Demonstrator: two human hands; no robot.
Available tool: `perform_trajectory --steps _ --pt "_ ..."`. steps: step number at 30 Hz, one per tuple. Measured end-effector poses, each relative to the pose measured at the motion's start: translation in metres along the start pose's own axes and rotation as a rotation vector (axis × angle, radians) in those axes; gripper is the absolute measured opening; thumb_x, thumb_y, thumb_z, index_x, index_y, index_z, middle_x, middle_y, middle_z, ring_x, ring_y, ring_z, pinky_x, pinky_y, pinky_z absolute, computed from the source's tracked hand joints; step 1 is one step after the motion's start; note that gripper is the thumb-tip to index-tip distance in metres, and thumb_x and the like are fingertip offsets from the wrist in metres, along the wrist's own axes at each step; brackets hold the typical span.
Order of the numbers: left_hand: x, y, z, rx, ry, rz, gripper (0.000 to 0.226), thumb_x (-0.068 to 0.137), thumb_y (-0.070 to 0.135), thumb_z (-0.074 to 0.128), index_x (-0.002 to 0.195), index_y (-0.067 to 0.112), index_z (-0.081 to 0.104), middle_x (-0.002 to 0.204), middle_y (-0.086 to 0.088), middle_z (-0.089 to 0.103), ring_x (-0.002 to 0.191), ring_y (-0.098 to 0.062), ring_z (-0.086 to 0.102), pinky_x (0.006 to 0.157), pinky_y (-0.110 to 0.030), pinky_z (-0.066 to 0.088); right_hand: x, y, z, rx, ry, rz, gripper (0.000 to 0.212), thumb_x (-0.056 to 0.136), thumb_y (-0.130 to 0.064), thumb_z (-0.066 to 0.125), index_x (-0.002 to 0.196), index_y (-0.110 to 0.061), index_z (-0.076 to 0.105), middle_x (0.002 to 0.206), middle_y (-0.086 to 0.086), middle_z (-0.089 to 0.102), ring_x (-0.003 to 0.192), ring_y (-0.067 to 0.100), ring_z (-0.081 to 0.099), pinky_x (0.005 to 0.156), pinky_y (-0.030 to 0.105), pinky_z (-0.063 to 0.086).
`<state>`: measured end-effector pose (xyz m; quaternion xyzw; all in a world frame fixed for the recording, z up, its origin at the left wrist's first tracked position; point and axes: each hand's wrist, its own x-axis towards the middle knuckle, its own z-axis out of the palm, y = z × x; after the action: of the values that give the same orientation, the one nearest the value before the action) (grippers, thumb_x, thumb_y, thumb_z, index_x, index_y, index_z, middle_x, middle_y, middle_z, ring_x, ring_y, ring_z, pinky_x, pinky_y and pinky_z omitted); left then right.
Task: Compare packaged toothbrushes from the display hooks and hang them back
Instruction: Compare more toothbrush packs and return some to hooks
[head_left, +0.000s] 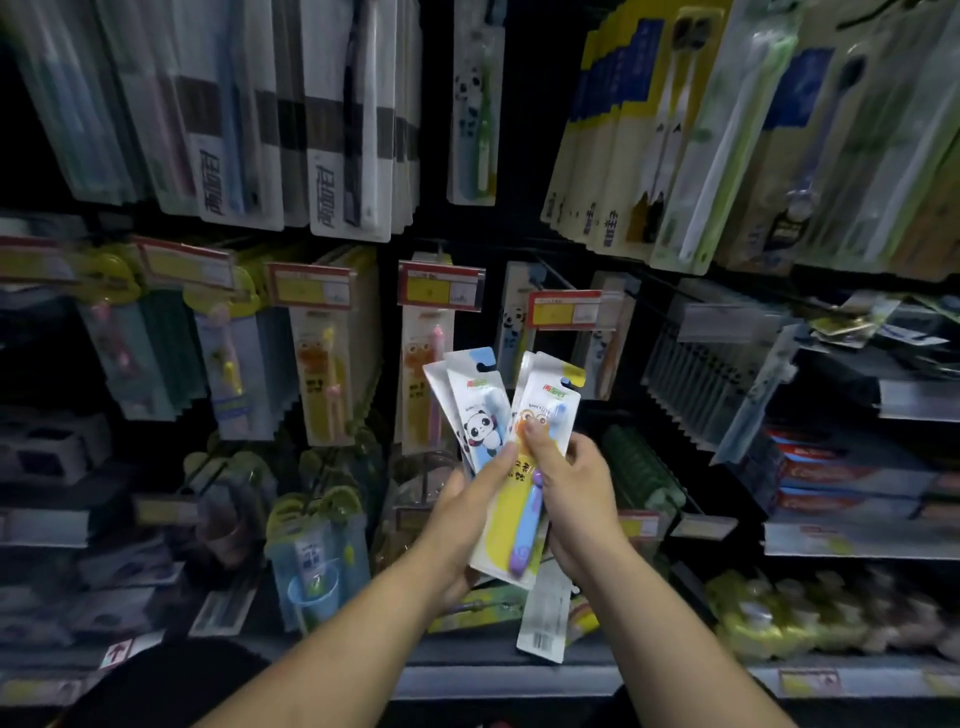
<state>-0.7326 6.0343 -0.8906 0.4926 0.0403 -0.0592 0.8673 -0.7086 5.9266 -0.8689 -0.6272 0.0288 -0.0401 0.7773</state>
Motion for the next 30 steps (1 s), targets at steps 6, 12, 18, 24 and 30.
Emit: perform_trajectory --steps 6,12,18,24,30 --pt "-0.018 0.004 0.002 0.028 0.017 0.041 0.043 0.088 0.033 0.077 0.126 0.014 0.069 0.113 -0.015 0.078 0.107 -0.035 0.075 0.099 -0.054 0.057 -0.019 -0.007 -0.007 -0.013 0.037 -0.004 0.044 0.085 -0.034 0.083 0.099 0.005 0.067 0.098 0.033 0.071 0.089 0.046 0.074 0.081 0.065 0.059" --pt "-0.038 0.024 -0.014 0.092 0.021 0.158 0.053 0.075 0.024 0.084 0.124 0.010 0.069 0.111 -0.015 0.078 0.102 -0.036 0.076 0.089 -0.047 0.061 -0.034 -0.019 -0.005 0.050 -0.211 0.051 0.022 0.102 -0.011 0.058 0.119 -0.004 0.070 0.111 0.023 0.075 0.106 0.042 0.071 0.098 0.059 0.055" --pt "-0.055 0.053 -0.056 0.216 0.129 0.284 0.048 0.074 0.025 0.084 0.118 0.009 0.072 0.109 -0.015 0.079 0.096 -0.035 0.076 0.088 -0.048 0.062 -0.039 -0.026 0.008 -0.138 -0.173 -0.013 0.025 0.094 0.001 0.050 0.107 -0.005 0.071 0.094 0.009 0.076 0.075 0.021 0.070 0.065 0.037 0.061" --pt "-0.074 0.074 -0.100 0.282 0.242 0.334 0.046 0.074 0.026 0.087 0.115 0.011 0.072 0.105 -0.016 0.079 0.092 -0.037 0.076 0.087 -0.053 0.062 -0.042 -0.012 0.042 -0.283 -0.163 -0.130 0.023 0.097 -0.003 0.064 0.111 -0.021 0.070 0.092 -0.009 0.080 0.083 0.009 0.074 0.073 0.035 0.061" --pt "-0.099 0.093 -0.136 0.284 0.281 0.359 0.027 0.089 0.017 0.078 0.114 0.015 0.072 0.105 -0.009 0.080 0.091 -0.029 0.078 0.071 -0.035 0.062 -0.027 -0.003 0.096 -0.516 -0.229 -0.262 0.020 0.095 -0.010 0.066 0.109 -0.022 0.071 0.101 -0.006 0.075 0.093 0.012 0.071 0.083 0.036 0.060"
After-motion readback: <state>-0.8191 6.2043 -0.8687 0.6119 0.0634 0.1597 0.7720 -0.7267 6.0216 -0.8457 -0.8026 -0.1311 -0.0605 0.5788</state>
